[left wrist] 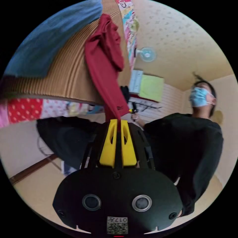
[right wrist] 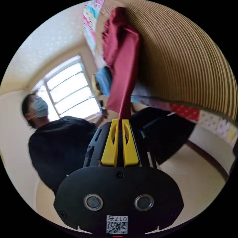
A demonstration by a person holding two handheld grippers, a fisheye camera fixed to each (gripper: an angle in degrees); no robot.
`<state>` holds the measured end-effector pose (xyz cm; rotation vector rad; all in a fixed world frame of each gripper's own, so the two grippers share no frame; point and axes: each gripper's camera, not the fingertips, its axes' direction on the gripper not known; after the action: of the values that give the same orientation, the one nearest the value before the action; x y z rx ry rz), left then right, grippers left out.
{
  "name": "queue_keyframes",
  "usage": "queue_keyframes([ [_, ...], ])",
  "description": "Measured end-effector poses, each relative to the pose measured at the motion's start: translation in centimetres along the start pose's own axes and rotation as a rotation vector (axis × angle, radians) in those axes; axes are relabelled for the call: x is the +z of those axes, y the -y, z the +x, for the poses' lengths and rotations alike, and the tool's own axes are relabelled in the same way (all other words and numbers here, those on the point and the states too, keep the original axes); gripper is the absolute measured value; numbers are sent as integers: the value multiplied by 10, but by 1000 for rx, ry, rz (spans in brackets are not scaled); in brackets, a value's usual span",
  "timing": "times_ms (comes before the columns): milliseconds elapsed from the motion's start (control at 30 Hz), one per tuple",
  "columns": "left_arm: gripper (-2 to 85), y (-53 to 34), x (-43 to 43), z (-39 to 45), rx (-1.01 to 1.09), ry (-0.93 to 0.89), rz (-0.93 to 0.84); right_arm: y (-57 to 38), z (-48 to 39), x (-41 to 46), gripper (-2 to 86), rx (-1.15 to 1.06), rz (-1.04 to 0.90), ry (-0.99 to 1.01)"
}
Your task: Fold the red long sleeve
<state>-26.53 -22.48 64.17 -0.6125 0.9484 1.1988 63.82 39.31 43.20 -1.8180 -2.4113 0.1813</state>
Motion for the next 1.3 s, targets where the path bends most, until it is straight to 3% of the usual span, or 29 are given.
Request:
queue_keyframes([
  [67, 15, -23, -8, 14, 16, -195, 147, -23, -16, -19, 29, -43, 95, 103],
  [233, 19, 15, -18, 13, 45, -314, 445, 11, -28, -50, 27, -109, 333, 195],
  [400, 19, 114, -22, 2, 138, -235, 598, 131, -16, -66, 25, -157, 487, 245],
  [533, 18, 196, -32, -1, 158, -36, 687, 217, -12, -74, 26, -173, 486, 241],
  [700, 37, 270, -23, -21, 93, 203, 677, 312, -9, -69, 31, -87, 408, -24],
  [833, 122, 264, -5, -11, 188, 363, 716, 313, -38, -50, 28, -115, 451, -243],
  [1000, 166, 217, 35, -12, 158, 525, 615, 256, -114, 44, 11, -254, 502, -820],
  [1100, 184, 200, 66, -43, 31, 581, 498, 244, -128, 123, 8, -406, 404, -823],
  [1200, 162, 191, 83, -65, 28, 463, 479, 261, -111, 200, 6, -425, 263, -724],
  [1300, 113, 199, 97, -81, -39, 455, 419, 289, -78, 266, 5, -381, 175, -870],
])
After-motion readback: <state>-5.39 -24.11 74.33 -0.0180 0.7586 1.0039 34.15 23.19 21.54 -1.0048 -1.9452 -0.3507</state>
